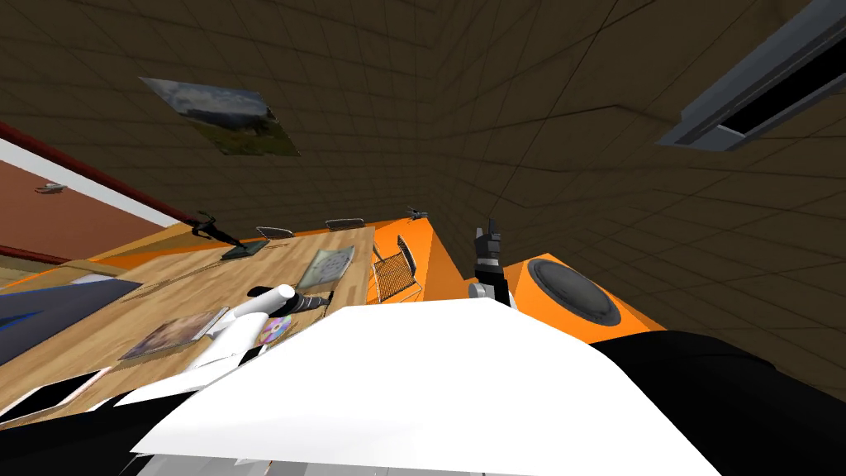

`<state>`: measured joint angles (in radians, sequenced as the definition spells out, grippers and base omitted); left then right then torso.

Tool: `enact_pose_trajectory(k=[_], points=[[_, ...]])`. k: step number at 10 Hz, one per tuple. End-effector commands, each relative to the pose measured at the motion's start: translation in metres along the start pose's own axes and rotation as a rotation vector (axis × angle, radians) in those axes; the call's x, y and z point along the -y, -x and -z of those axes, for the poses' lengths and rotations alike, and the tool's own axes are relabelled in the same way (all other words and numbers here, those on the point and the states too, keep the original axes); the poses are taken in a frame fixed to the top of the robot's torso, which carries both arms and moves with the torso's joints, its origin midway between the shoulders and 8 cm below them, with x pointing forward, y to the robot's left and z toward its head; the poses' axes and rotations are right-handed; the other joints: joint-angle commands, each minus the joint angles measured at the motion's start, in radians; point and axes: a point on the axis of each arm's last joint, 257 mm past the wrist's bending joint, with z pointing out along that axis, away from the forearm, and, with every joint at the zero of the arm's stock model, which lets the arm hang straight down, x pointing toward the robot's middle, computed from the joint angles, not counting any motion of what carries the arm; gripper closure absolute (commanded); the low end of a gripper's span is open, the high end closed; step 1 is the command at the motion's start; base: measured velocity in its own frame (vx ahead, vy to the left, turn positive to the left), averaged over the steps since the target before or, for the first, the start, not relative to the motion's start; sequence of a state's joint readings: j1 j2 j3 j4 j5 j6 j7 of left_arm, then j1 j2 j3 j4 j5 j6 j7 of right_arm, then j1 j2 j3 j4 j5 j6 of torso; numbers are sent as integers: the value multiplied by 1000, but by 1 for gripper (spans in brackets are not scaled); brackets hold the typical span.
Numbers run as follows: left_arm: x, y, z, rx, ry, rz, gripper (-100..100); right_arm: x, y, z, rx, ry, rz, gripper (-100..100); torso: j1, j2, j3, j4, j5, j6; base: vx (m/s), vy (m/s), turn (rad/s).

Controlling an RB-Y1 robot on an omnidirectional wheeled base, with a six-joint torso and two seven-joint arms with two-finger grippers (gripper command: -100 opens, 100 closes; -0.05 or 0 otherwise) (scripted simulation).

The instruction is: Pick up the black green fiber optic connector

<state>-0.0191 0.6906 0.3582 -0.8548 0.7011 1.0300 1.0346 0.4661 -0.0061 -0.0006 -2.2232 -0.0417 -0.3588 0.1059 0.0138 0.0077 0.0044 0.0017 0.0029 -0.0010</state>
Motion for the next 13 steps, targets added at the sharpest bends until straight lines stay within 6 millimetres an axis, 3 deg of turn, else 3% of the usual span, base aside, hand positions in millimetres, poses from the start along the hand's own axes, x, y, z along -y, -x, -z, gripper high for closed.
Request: enact_pose_trajectory(k=[1,2,3,4,6,10,13], points=[[8,8,0,9,-8,70,-100,0,0,0,0,0,0,0,0,0,0,0,0,0,-132,202,-419],[8,8,0,9,-8,86,-100,0,0,0,0,0,0,0,0,-1,0,0,0,0,-68,113,-456],[40,13,6,2,-70,160,-100,0,0,0,0,0,0,0,-5,-4,-2,-1,-1,0,-180,156,-449],[44,28,2,24,-65,219,-100,0,0,0,0,0,0,0,-3,0,0,0,-1,0,-157,44,-328],[44,28,2,23,-65,259,-100,0,0,0,0,0,0,0,-15,-5,-3,-1,-3,-1,-54,-46,-176],[44,28,2,23,-65,273,-100,0,0,0,0,-1,0,0,-15,-10,-5,-2,-3,-1,-22,-18,-74],[38,27,0,20,-46,231,-100,0,0,0,0,-1,0,0,-13,-12,-7,-2,-2,-1,59,8,124]])
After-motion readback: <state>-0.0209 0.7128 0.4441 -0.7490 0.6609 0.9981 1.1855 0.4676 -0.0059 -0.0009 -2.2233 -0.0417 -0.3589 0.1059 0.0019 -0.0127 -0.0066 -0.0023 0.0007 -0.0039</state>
